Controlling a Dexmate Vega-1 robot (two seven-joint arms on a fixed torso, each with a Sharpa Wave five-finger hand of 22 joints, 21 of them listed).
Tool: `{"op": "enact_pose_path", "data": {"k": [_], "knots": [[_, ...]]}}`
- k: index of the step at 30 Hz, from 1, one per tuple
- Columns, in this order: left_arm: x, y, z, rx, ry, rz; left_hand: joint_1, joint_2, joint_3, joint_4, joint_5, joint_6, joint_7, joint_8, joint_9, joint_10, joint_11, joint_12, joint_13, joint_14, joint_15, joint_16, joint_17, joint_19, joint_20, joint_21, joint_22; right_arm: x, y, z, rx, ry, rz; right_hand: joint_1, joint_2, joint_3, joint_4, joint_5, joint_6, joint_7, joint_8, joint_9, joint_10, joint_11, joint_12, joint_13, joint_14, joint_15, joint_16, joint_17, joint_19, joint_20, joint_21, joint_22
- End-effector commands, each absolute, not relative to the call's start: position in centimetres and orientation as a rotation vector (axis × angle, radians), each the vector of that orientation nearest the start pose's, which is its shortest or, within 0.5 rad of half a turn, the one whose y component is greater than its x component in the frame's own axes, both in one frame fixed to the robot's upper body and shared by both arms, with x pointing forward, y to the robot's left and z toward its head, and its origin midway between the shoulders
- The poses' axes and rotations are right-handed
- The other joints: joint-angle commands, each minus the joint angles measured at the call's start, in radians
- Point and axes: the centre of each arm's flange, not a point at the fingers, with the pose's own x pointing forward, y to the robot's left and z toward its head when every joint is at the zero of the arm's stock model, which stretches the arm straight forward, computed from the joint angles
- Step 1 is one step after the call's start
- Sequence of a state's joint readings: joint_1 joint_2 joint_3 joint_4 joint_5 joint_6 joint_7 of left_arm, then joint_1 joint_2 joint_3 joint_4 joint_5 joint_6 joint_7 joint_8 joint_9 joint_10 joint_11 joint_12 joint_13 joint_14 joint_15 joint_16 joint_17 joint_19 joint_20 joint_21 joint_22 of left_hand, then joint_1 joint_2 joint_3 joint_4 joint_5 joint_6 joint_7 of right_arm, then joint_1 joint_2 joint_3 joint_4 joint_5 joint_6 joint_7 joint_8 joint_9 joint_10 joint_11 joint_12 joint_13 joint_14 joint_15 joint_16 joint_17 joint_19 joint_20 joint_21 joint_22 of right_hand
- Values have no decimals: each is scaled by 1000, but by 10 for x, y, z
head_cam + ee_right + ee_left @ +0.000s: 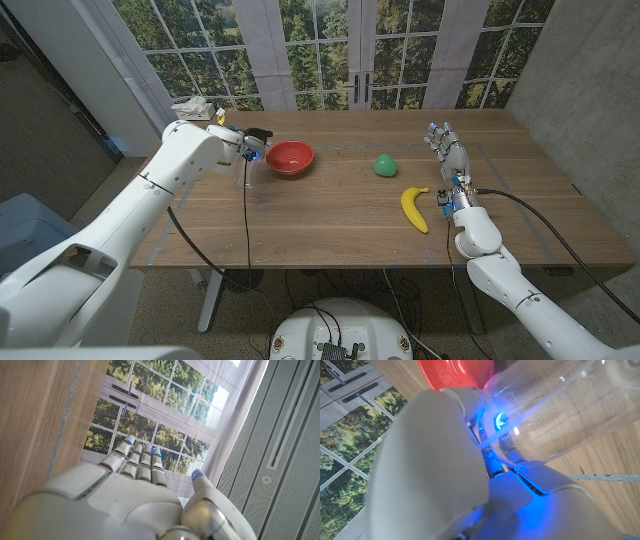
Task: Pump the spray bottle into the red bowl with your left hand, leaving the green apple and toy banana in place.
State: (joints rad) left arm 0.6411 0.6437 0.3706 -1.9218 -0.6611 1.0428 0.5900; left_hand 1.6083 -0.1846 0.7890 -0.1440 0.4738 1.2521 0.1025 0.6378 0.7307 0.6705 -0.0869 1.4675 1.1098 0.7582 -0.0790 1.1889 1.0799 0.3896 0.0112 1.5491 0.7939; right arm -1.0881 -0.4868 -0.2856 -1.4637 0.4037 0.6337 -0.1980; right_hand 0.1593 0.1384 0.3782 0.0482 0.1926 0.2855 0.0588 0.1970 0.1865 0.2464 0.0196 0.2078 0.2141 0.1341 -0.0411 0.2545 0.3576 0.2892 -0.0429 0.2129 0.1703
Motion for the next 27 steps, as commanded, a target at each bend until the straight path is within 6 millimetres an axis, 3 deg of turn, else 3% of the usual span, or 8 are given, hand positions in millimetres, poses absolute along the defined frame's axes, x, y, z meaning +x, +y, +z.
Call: {"op": "enact_pose_path", "data": {"k": [1,5,7,8,10,15,22,27], "knots": [[582,270,78,356,-118,226,120,145,192,-52,57,-1,-15,-33,-150,82,-3,-139,-193,25,-37,-5,-75,21,-27,-8,-32,564,-293,-58,3,-911,33,-1,18,2,-6,4,9,3,2,2,4,2,-1,-1,4,7,-5,2,11,-1,-5,1],[579,269,79,354,-122,230,102,150,190,-50,97,-46,-37,-138,-241,108,-6,-173,-234,43,-49,-12,-105,39,-55,-11,-52,561,-294,-58,2,-917,33,-1,18,2,-6,4,10,3,2,2,3,1,-1,-1,4,8,-5,2,12,0,-6,1],[578,269,78,342,-125,233,95,145,194,-54,125,-144,-44,-232,-289,123,-6,-190,-254,57,-54,-15,-115,49,-63,-8,-64,560,-295,-58,0,-919,33,-1,18,2,-6,4,10,3,2,2,4,1,-1,-1,5,8,-5,2,11,0,-6,1],[578,269,78,344,-124,237,91,138,199,-52,143,-213,-66,-297,-319,134,-4,-192,-255,66,-53,-16,-117,56,-64,-6,-71,559,-295,-58,-1,-921,32,-1,18,2,-6,4,10,3,2,2,4,1,-1,-1,5,8,-5,2,12,0,-6,1],[576,269,78,348,-126,237,91,132,204,-54,156,-269,-67,-352,-343,139,-6,-193,-252,71,-51,-19,-120,65,-66,-2,-77,558,-295,-58,1,-923,32,-1,18,2,-6,4,10,3,2,2,3,1,-1,-1,4,8,-5,2,12,0,-6,1],[573,268,77,337,-129,249,89,126,208,-54,166,-276,-16,-385,-367,150,4,-199,-260,73,-52,-19,-117,72,-68,-1,-84,556,-296,-58,0,-926,33,-1,18,2,-6,4,10,4,2,2,3,1,-1,-1,4,8,-6,2,12,0,-7,1],[569,268,77,328,-146,261,89,112,219,-53,185,-285,-2,-447,-426,155,4,-203,-249,80,-52,-21,-111,88,-66,3,-98,553,-296,-58,-3,-929,32,-1,18,3,-6,4,10,3,2,2,4,0,-1,-1,4,7,-6,2,12,1,-8,1],[566,269,75,319,-176,264,89,106,222,-53,192,-291,-7,-461,-459,157,0,-206,-240,87,-56,-24,-114,100,-65,4,-108,552,-296,-59,0,-930,31,0,18,4,-7,4,9,3,2,2,4,1,-1,-1,4,8,-7,1,12,1,-9,1]]}}
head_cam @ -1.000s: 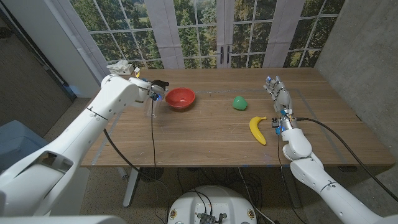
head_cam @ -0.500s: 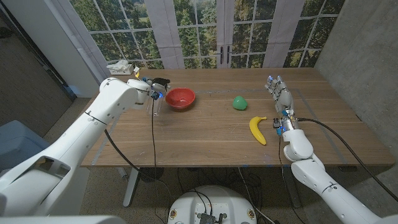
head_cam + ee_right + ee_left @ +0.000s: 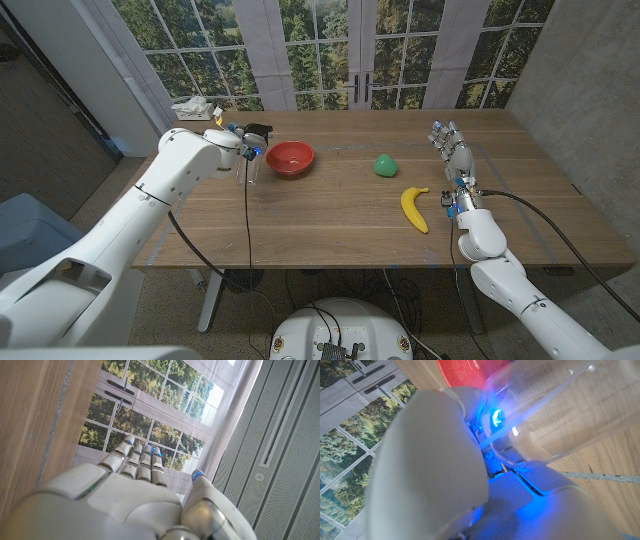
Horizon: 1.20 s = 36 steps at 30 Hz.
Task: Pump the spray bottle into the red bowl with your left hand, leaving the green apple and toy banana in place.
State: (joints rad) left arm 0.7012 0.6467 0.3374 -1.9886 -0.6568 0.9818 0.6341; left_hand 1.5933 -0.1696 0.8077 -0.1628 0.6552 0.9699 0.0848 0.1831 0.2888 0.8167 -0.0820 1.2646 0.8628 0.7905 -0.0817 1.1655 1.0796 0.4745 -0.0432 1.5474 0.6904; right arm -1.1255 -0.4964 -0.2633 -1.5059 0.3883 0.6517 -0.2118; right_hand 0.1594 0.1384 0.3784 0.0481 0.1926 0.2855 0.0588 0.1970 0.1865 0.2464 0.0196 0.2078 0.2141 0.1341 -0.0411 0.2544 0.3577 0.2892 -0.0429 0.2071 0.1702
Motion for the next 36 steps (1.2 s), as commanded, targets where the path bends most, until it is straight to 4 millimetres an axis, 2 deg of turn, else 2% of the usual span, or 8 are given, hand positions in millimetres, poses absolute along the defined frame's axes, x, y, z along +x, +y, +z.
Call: {"op": "enact_pose_path", "data": {"k": [1,8,16,19,25,28,30,36], "knots": [[566,269,74,311,-188,255,104,91,204,-34,11,-9,10,-7,-21,13,-7,-7,2,55,-53,-1,-113,16,-11,6,-6,552,-296,-60,3,-929,33,0,18,3,-7,4,10,3,2,2,4,2,-1,-1,4,8,-7,1,12,1,-3,1],[561,267,64,285,-255,234,98,92,208,-30,14,-11,-9,-7,-56,21,-7,-37,-30,67,-71,-42,-186,28,-46,-11,-33,549,-296,-62,8,-936,26,1,19,5,-8,4,10,3,2,2,3,2,-1,-1,5,10,-7,0,12,2,-4,1],[557,268,50,206,-342,143,95,105,230,-34,13,-37,-15,-6,-88,50,0,-158,-200,77,-88,-123,-328,31,-95,-57,-106,546,-297,-64,13,-937,22,0,18,4,-8,4,10,5,2,2,4,2,-1,-1,4,9,-7,0,13,2,-5,1],[553,269,45,187,-347,134,100,111,239,-35,14,-44,-15,-4,-91,58,-11,-189,-241,83,-101,-144,-368,26,-100,-82,-136,545,-297,-65,14,-934,22,1,18,4,-8,4,10,5,2,2,5,4,-1,-1,3,10,-8,0,12,2,-5,1],[547,270,37,152,-387,104,101,113,263,-35,18,-52,-16,0,-93,46,11,-258,-313,98,-120,-198,-447,31,-99,-112,-186,546,-298,-68,26,-922,28,1,18,4,-9,4,11,2,2,2,3,3,-1,-1,4,11,-8,-1,13,6,-6,1],[542,269,33,147,-400,98,96,114,276,-33,21,-57,-19,2,-94,39,8,-292,-344,115,-126,-225,-487,41,-100,-119,-208,545,-298,-68,23,-920,30,2,16,5,-10,4,11,1,2,2,3,2,-1,-1,3,13,-9,-1,13,9,-6,1],[540,269,32,143,-402,92,87,111,285,-32,24,-57,-20,4,-94,42,7,-315,-367,119,-111,-247,-517,45,-100,-125,-225,545,-298,-67,23,-918,31,2,15,4,-10,4,11,1,2,2,3,6,-1,-1,3,14,-9,-2,13,10,-6,1],[533,269,25,133,-421,84,77,110,288,-29,24,-58,-22,5,-94,45,7,-334,-386,130,-112,-259,-539,51,-101,-128,-239,546,-299,-69,32,-907,44,4,13,4,-13,3,9,-1,1,2,0,6,-2,-1,2,18,-10,-3,14,15,-7,1]]}}
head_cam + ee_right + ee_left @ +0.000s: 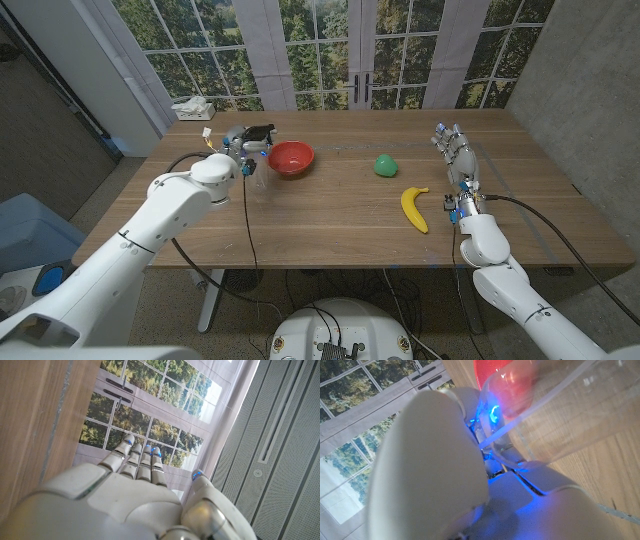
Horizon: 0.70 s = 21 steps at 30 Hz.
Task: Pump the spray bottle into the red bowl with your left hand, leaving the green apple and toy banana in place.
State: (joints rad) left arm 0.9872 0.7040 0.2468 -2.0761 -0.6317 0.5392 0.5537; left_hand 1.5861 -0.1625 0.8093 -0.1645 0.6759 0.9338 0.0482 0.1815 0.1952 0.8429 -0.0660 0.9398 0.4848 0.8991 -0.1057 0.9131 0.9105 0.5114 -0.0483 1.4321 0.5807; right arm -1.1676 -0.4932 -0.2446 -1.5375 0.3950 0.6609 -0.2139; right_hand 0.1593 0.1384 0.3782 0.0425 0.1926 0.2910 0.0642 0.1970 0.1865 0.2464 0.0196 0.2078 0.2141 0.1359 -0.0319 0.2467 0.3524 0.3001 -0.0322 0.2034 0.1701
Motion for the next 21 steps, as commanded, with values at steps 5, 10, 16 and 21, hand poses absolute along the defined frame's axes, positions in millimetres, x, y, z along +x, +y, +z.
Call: {"op": "enact_pose_path", "data": {"k": [5,10,16,21], "knots": [[527,267,23,143,-446,57,74,100,285,-29,1,-27,15,6,-1,11,-12,-33,-27,27,-90,-18,-389,20,-99,-16,-145,544,-300,-71,38,-901,45,5,11,4,-10,3,3,-6,1,2,0,6,-3,-1,-2,9,-4,2,3,8,-4,2],[524,264,21,142,-452,33,62,103,308,-26,8,-29,15,8,-1,-3,-10,-70,-55,24,-92,-48,-426,15,-96,-33,-174,543,-302,-73,47,-900,51,6,11,4,-12,3,2,-8,1,2,-4,3,-4,-2,-2,9,-4,1,5,20,-3,2],[521,260,19,154,-454,1,39,107,333,-23,14,-29,14,9,-2,-8,-8,-105,-82,21,-90,-81,-464,9,-93,-53,-208,541,-304,-75,49,-901,44,6,10,3,-13,2,1,-9,1,2,-5,0,-4,-2,-1,9,-3,1,7,32,-3,2],[521,257,19,181,-457,-49,-14,89,334,-16,10,-23,17,13,-1,-11,-6,-142,-110,37,-92,-106,-503,12,-89,-52,-234,540,-307,-78,60,-905,42,6,10,2,-13,2,1,-11,1,2,-5,1,-4,-2,1,10,-3,1,7,37,-4,2]]}}
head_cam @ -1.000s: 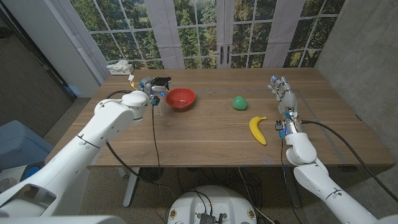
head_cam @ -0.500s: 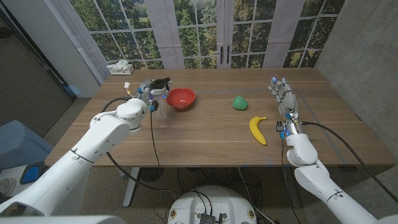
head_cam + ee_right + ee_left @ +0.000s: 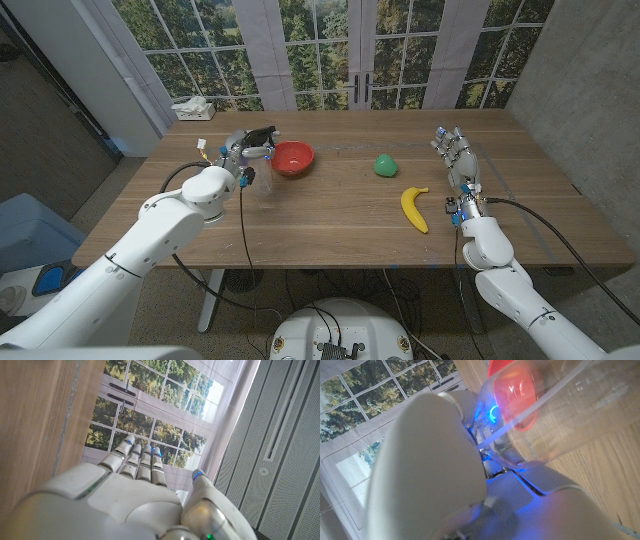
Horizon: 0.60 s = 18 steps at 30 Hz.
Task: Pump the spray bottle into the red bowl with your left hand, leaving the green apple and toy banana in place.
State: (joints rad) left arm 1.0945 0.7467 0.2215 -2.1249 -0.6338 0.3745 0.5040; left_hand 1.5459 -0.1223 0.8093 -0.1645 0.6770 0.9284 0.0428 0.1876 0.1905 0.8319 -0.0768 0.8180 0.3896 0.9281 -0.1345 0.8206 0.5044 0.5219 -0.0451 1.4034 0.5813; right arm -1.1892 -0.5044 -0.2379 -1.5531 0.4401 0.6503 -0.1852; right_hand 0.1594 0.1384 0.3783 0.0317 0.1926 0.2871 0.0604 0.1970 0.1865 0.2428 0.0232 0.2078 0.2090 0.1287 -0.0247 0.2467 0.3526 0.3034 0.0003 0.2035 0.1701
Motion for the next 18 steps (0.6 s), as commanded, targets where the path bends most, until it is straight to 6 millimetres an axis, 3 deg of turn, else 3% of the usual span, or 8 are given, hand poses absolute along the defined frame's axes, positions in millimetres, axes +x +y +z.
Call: {"op": "enact_pose_path", "data": {"k": [1,3,5,18], "knots": [[521,257,19,180,-461,-53,17,46,333,-15,7,-18,23,7,3,2,5,-25,-19,13,-61,-16,-103,2,-93,-22,-238,540,-307,-78,62,-901,38,5,11,2,-2,2,5,-9,1,2,-2,-3,-4,3,8,3,-2,1,0,18,-5,2],[521,256,19,185,-456,-62,4,46,333,-11,6,-16,23,8,4,4,7,-32,-25,23,-62,-19,-111,5,-92,-20,-243,540,-308,-80,74,-904,40,3,11,1,-1,1,4,-14,0,2,-6,-11,-5,3,5,7,-3,0,2,60,-5,2],[520,256,18,182,-463,-62,-12,43,332,-9,4,-14,24,8,4,6,9,-41,-32,29,-62,-25,-121,7,-92,-17,-249,539,-309,-80,71,-904,37,0,9,-1,0,1,3,-15,0,2,-5,-14,-5,3,4,8,-4,0,2,77,-6,2],[515,251,6,265,-498,-94,-130,36,331,5,-8,-13,35,6,5,13,25,-98,-73,36,-55,-48,-142,5,-88,-8,-293,541,-312,-83,102,-894,67,-4,5,-4,-1,0,0,-16,-1,2,-9,-9,-6,3,0,18,-5,-1,-6,56,-9,3]]}}
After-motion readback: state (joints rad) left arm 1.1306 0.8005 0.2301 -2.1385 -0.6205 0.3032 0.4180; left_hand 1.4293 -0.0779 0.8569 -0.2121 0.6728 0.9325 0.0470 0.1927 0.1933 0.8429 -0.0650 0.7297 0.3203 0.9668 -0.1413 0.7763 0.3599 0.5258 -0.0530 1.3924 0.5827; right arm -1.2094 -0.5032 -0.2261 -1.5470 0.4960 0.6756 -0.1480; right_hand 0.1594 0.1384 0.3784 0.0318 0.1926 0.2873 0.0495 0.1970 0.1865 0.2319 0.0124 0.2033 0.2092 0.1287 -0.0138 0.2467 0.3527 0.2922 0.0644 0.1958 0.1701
